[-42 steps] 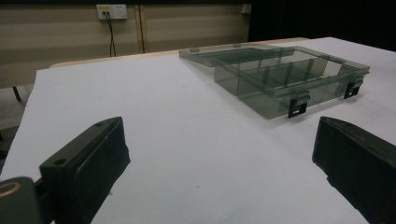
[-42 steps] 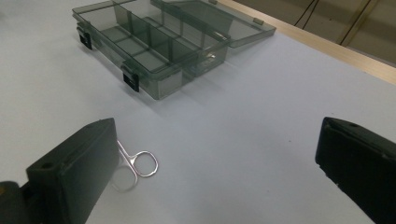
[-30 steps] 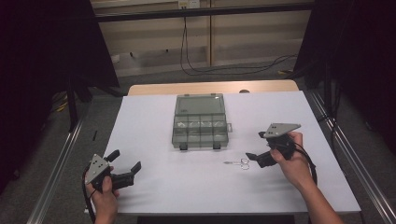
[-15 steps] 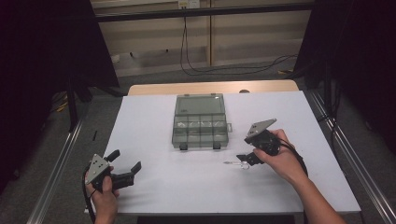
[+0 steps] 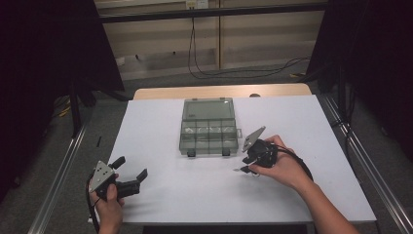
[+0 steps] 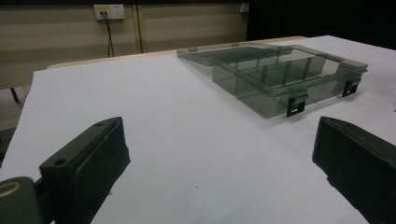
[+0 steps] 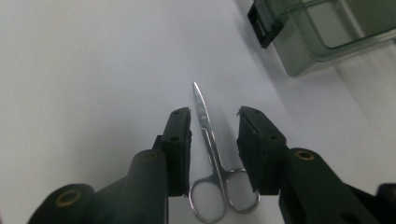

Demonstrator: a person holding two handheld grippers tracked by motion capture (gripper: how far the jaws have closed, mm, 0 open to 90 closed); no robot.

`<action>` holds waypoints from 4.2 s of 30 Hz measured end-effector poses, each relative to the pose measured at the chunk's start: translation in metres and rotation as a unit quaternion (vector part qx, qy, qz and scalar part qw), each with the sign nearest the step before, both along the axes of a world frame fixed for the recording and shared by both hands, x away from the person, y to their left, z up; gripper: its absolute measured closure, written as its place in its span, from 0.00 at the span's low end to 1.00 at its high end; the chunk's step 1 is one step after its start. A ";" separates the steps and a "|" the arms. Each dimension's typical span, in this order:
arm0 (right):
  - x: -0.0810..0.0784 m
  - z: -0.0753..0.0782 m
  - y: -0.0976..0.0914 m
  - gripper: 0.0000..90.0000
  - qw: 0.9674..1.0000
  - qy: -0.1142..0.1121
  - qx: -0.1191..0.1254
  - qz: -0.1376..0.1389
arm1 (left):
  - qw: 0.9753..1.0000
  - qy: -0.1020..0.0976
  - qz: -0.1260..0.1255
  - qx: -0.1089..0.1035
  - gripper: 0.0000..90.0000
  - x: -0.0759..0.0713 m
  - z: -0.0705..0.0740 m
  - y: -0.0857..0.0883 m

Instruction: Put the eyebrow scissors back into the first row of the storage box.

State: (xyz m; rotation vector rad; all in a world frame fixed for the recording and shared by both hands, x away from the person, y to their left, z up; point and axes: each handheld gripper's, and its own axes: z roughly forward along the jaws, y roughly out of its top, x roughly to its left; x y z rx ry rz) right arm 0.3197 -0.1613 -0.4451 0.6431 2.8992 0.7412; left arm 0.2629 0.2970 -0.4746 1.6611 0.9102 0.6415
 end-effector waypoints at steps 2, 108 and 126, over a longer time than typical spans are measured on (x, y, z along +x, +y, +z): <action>0.001 -0.004 0.005 0.79 1.000 -0.001 -0.020 0.013 | 1.000 0.000 0.000 0.000 0.04 0.000 0.000 0.000; 0.044 0.039 0.026 0.99 1.000 -0.013 0.007 0.009 | 1.000 0.005 -0.004 0.012 0.04 0.001 0.000 -0.001; 0.070 0.050 0.050 0.99 0.999 -0.031 0.016 0.014 | 1.000 0.002 -0.009 0.009 0.04 0.001 0.000 0.000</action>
